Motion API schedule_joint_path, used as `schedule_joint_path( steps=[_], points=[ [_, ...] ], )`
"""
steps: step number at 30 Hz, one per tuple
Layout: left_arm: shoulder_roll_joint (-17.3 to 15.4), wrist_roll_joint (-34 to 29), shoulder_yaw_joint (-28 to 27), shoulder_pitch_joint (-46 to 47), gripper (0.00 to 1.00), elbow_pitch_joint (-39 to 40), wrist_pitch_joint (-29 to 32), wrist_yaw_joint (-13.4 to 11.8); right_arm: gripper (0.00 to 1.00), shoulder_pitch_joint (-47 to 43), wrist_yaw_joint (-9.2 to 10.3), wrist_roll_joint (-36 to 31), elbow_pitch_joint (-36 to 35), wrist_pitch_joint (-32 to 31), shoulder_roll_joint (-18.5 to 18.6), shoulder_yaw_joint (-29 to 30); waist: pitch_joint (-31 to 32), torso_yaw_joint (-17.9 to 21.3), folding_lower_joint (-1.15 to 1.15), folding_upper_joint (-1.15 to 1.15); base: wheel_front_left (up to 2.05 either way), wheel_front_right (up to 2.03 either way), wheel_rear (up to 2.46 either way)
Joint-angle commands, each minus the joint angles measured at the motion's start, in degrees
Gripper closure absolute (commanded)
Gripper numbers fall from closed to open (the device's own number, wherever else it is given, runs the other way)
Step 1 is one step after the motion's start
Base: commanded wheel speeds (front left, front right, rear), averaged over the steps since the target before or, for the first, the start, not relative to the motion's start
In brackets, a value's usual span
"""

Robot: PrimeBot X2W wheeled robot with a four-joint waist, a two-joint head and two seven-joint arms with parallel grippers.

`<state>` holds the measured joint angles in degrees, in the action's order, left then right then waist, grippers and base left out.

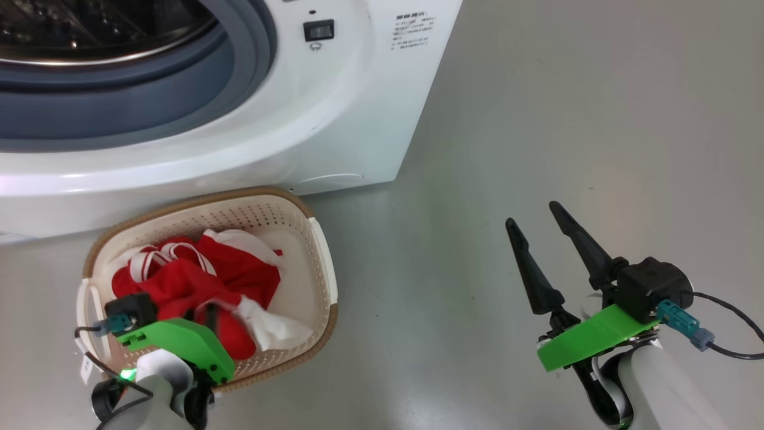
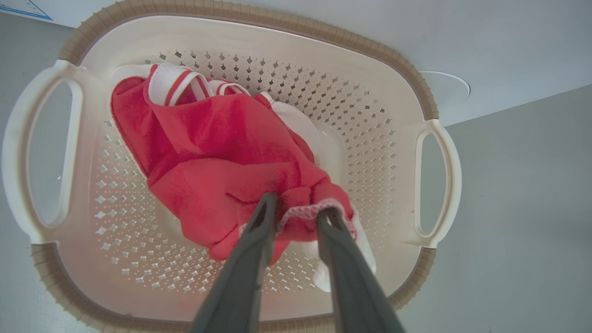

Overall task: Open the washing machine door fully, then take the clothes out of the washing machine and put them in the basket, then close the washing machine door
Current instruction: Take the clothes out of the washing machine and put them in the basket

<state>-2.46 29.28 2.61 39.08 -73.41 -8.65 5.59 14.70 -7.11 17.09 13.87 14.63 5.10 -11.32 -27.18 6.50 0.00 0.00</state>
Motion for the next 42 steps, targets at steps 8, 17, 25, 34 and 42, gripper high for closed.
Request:
schedule_joint_path(
  steps=[8, 17, 25, 34, 42],
  points=[
    [-1.88, -0.38, 0.43, -1.52, 0.00, 0.54, -4.82, 1.48, 0.00, -0.24, -0.37, -2.04, 1.02, 0.37, -0.90, 1.51, 4.73, -1.14, 0.00, 0.00, 0.00, 0.00, 0.00],
    [-3.07, -1.82, 0.48, -6.40, 0.00, 8.59, -6.31, 1.64, 0.00, -1.79, -0.37, -3.19, 3.33, 0.37, -1.86, 3.52, 11.40, -2.64, 0.00, 0.00, 0.00, 0.00, 0.00],
    [-2.81, -3.75, -2.21, -13.61, 0.00, 20.69, -6.33, 1.07, 0.00, -3.36, -0.37, -3.74, 3.80, 0.37, -2.14, 4.77, 16.75, -3.63, 0.00, 0.00, 0.00, 0.00, 0.00],
    [-1.98, -6.32, -4.40, -22.26, 0.00, 34.06, -6.34, 0.29, 0.00, -5.32, -0.37, -2.61, 4.79, 0.37, -2.21, 3.37, 22.73, -3.88, 0.00, 0.00, 0.00, 0.00, 0.00],
    [-1.80, -8.62, -5.22, -29.50, 0.00, 46.52, -6.34, -0.47, 0.00, -7.19, -0.37, -2.81, 4.11, 0.37, -2.22, 3.49, 26.54, -3.69, 0.00, 0.00, 0.00, 0.00, 0.00]
  ],
)
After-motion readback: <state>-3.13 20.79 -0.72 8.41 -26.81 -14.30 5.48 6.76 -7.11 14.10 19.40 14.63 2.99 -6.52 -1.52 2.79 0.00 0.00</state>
